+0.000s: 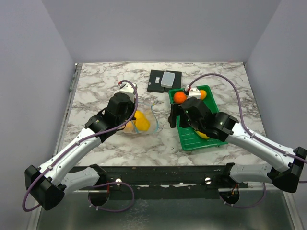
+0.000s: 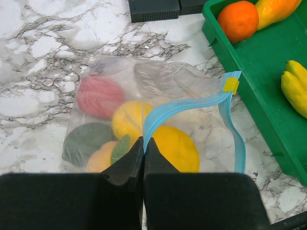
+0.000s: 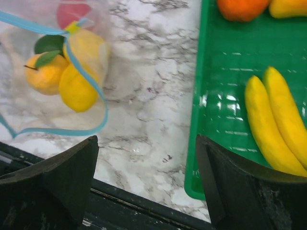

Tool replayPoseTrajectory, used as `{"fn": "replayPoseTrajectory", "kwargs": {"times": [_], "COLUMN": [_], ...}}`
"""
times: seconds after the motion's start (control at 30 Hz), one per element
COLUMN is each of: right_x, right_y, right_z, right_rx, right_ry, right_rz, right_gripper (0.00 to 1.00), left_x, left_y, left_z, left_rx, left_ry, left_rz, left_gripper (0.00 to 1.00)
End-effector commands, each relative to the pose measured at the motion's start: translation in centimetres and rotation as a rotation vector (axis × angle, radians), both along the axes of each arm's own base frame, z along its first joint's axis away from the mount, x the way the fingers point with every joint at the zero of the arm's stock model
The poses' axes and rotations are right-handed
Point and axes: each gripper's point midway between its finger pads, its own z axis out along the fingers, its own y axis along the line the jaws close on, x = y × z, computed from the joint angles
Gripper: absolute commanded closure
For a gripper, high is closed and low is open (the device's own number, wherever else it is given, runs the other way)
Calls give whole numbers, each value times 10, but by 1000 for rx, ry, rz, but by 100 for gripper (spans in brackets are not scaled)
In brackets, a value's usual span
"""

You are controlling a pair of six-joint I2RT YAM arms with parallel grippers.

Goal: Place the food in the zip-top bag and seal the zipper
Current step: Place the fake fruit in the zipper food storage bag, then pick up the fake fruit from the bin.

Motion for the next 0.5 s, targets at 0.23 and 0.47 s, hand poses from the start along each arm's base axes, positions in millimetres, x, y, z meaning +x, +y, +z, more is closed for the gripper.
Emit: {"fn": "replayPoseTrajectory", "kwargs": {"times": [0.23,0.47], "right_x": [-38,-57], "right_y": [-115,-148], "right_z": [-59,-82], "right_rx": [-194,-192], "right_ry": [157,193], "right_rz": [-470,-615], "right_gripper": [15,15], "left_x": [-1,-2], "left_y": [-4,-5], "left_z": [0,2], "left_rx": [-23,-29], "left_ry": [-1,-2], "left_rz": [-19,-25], "left_gripper": [100,100]}}
